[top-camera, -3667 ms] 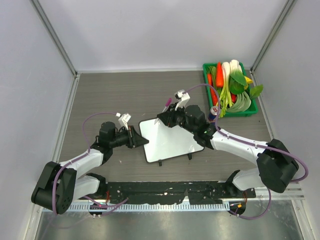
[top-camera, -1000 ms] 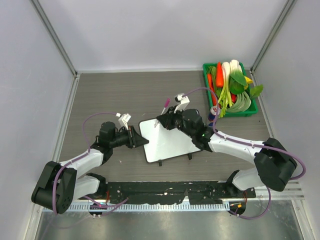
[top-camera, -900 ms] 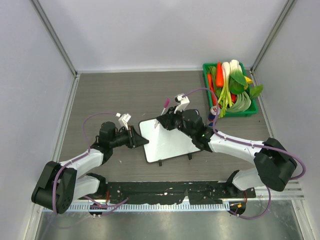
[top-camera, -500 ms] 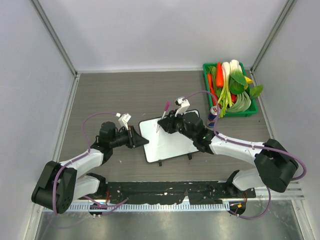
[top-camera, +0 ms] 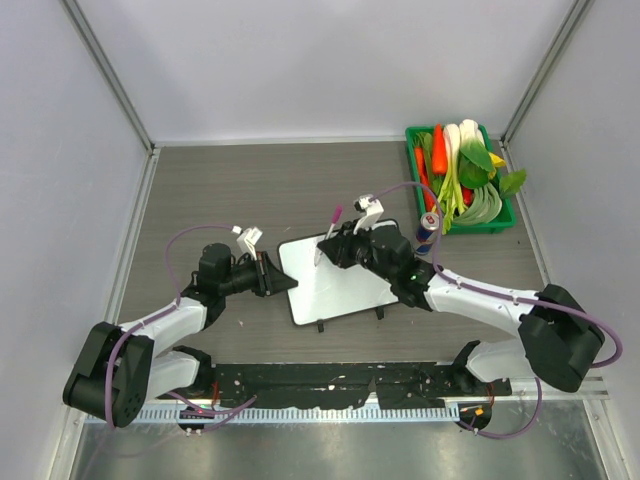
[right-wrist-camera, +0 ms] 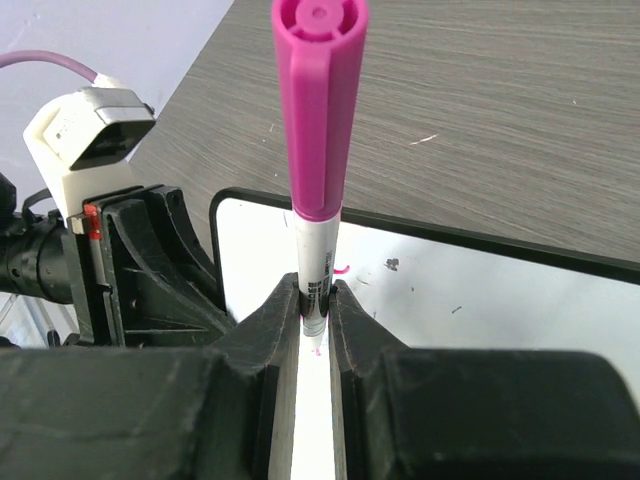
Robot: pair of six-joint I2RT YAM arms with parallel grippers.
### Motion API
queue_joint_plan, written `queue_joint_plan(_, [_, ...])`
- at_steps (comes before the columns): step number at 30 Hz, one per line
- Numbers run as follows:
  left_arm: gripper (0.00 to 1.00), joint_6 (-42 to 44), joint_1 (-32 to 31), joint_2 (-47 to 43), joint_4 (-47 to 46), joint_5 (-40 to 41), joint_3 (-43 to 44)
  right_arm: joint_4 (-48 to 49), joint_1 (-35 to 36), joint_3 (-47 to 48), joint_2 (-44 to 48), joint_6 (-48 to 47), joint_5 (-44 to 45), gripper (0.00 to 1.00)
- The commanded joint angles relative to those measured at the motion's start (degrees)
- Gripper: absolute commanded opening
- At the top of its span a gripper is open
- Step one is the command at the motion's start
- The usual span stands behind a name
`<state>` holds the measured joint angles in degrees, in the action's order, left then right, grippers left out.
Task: Write a sentence on the whiteboard
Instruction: Pass from the right arm to the left
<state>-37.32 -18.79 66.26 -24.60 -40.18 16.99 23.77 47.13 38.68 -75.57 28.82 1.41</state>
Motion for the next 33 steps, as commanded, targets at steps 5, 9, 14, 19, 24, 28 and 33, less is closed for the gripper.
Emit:
queue_joint_plan(5, [0.00, 1.99, 0.07, 0.19, -0.27, 1.86, -0.03, 1.11, 0.15, 5.09, 0.52, -0.78, 1.31, 0.02])
queue_joint_plan(9, [0.00, 1.99, 0.07, 0.10, -0.36, 1.86, -0.03, 1.37, 0.06, 5.36, -1.16, -1.13, 1.93, 0.02])
queue_joint_plan(14, [0.00, 1.99, 0.07, 0.19, -0.36, 1.86, -0.03, 1.19, 0.06, 5.18, -2.65, -1.48, 2.90, 0.01])
queue_joint_plan(19, [0.00, 1.99, 0.07, 0.36, -0.36, 1.86, -0.03, 1.02, 0.06, 5.01, -3.53, -1.66, 3.34, 0.01])
queue_joint_plan(24, [0.00, 1.99, 0.07, 0.27, -0.36, 1.78, -0.03, 0.14, 0.15, 4.74, -3.09, -2.36, 5.09, 0.01])
queue_joint_plan(28, [0.00, 1.99, 0.07, 0.19, -0.36, 1.95, -0.03, -1.00, 0.06, 5.09, -2.21, -3.24, 6.67, 0.01])
queue_joint_plan(33, [0.00, 1.99, 0.07, 0.27, -0.36, 1.86, -0.03, -2.06, 0.15, 5.01, -1.69, -3.68, 8.78, 0.02])
